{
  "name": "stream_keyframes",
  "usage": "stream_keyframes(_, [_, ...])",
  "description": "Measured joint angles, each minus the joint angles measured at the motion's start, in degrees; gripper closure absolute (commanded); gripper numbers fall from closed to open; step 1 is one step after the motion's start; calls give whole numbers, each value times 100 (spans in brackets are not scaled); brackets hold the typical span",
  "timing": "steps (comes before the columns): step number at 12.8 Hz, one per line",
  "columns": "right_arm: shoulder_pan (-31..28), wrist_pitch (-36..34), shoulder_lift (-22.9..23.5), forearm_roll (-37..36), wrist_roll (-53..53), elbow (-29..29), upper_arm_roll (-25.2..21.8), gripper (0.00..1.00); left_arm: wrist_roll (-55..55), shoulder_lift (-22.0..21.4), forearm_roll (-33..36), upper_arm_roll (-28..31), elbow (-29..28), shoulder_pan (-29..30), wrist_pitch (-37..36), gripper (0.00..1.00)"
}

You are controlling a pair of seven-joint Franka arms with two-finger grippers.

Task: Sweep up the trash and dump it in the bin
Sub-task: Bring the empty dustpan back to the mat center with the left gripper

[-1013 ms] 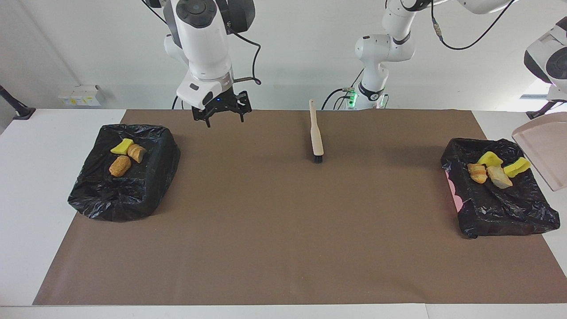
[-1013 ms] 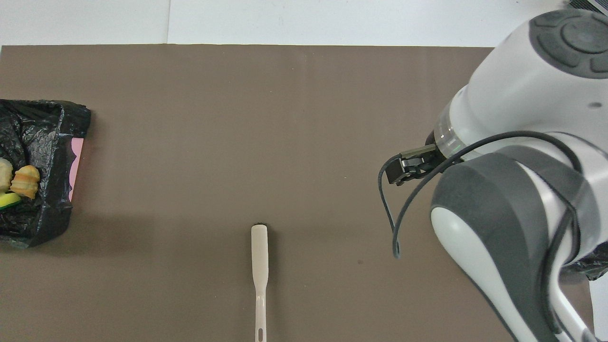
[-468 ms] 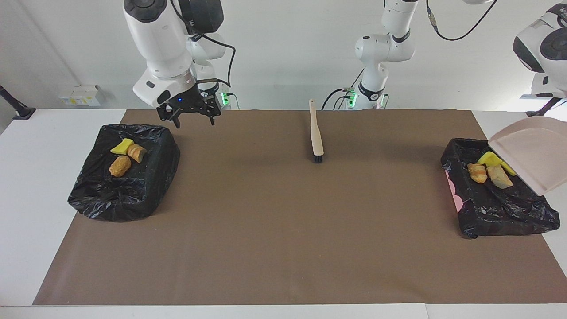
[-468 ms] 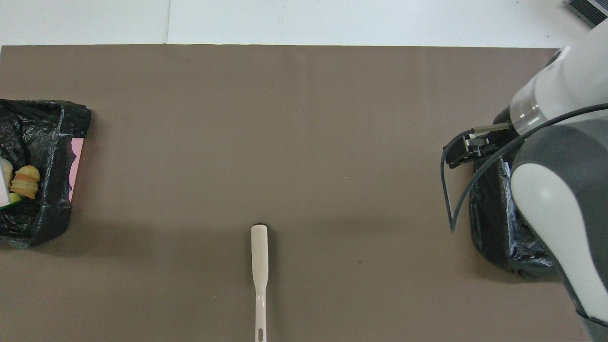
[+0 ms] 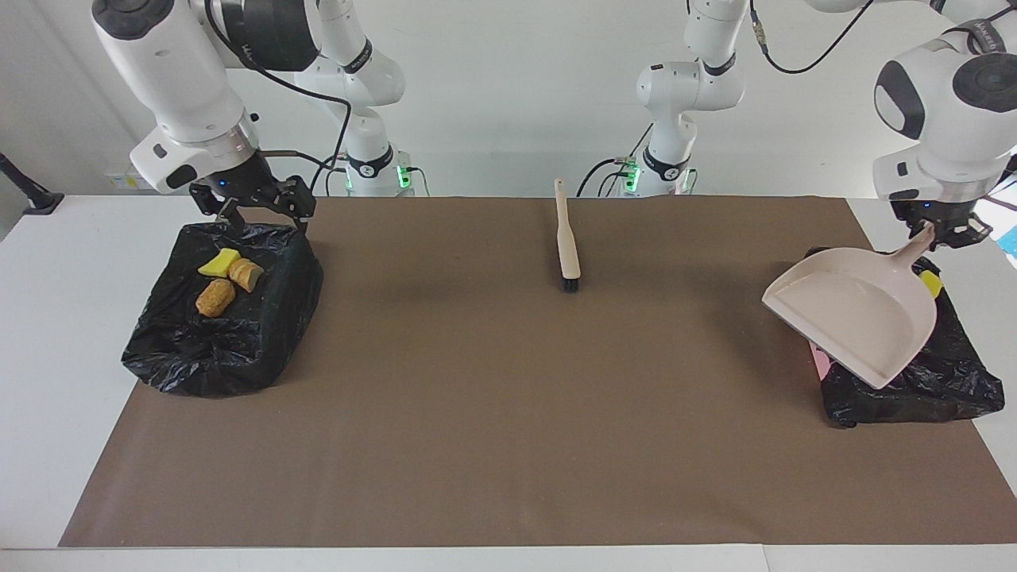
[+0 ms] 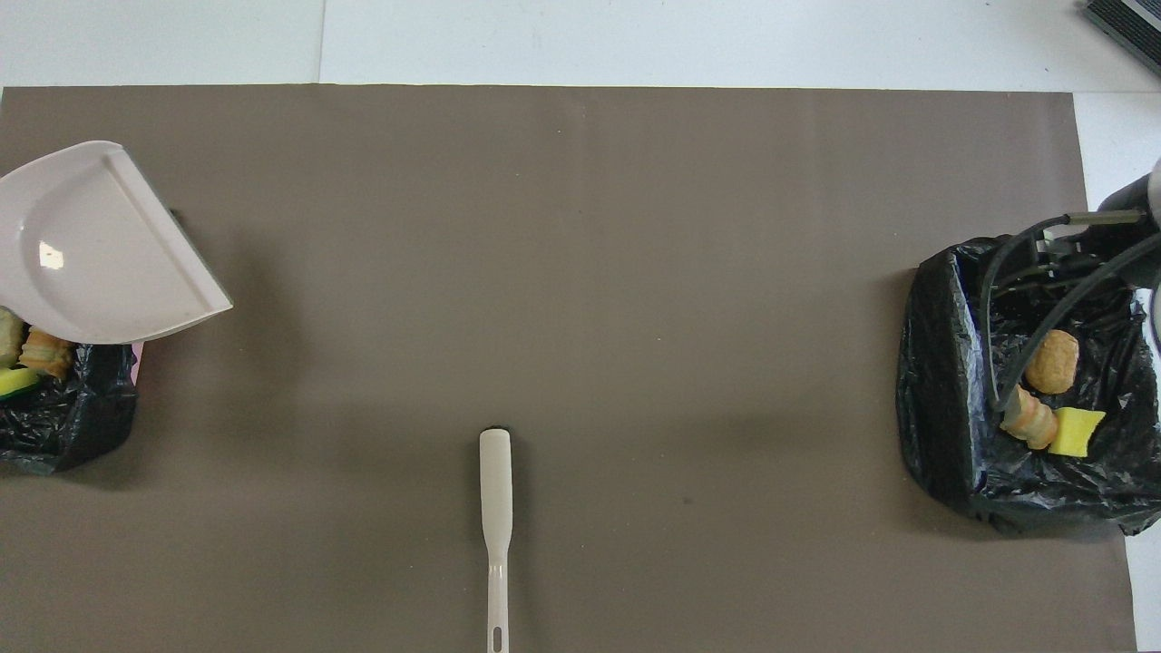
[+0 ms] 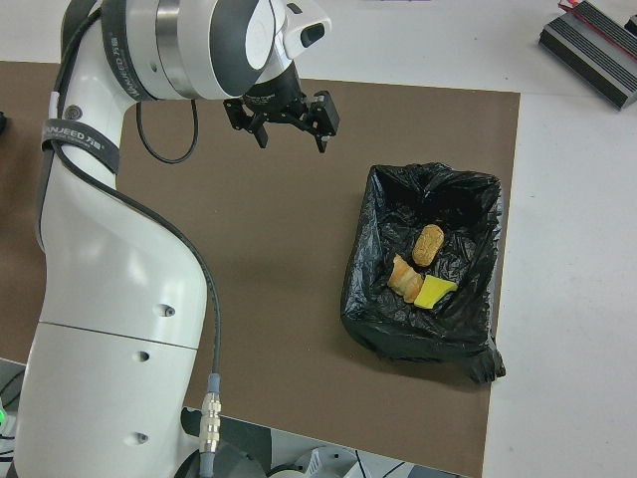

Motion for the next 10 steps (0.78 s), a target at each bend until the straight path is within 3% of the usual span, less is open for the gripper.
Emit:
stream_keyframes(6, [-107,214,-616,209,0,-631,-90,0,-3860,271,-1263,-1582,-88,-48,-162,100])
stream_keyframes(10, [-112,344,-617,208,0,-682,-90,0,-6309,1076,-1388,-2795,47,-63,224,100])
